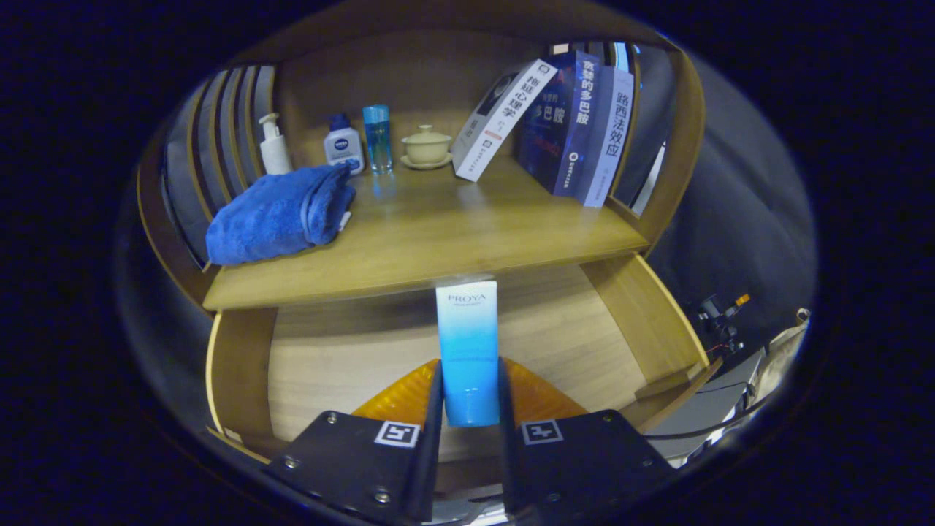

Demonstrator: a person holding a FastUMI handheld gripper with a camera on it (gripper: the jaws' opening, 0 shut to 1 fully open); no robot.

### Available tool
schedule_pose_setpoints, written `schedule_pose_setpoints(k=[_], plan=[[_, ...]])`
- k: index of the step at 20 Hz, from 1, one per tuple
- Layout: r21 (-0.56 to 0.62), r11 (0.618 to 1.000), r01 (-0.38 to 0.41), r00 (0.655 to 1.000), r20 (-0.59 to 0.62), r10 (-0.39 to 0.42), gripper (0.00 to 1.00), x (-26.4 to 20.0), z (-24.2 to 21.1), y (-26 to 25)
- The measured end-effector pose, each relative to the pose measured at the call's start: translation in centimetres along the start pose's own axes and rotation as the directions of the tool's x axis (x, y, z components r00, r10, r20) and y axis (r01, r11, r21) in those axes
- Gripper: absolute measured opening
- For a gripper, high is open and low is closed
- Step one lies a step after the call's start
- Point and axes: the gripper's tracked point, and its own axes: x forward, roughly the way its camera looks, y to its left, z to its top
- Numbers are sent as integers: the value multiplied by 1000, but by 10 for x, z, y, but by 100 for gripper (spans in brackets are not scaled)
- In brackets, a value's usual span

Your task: Pull open the drawer, take out the items inside it, and place them on the countertop above the cabinet.

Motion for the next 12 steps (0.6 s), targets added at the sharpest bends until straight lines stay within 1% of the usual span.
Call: schedule_pose_setpoints(k=[2,5,8,12], plan=[[-6,1000,10,999,41,-10,36,-15,7,-3],[30,1000,-10,990,140,6,36,-37,33,-3],[29,999,23,983,182,-28,36,-56,53,-12],[34,999,0,975,222,-8,36,-51,85,-7]])
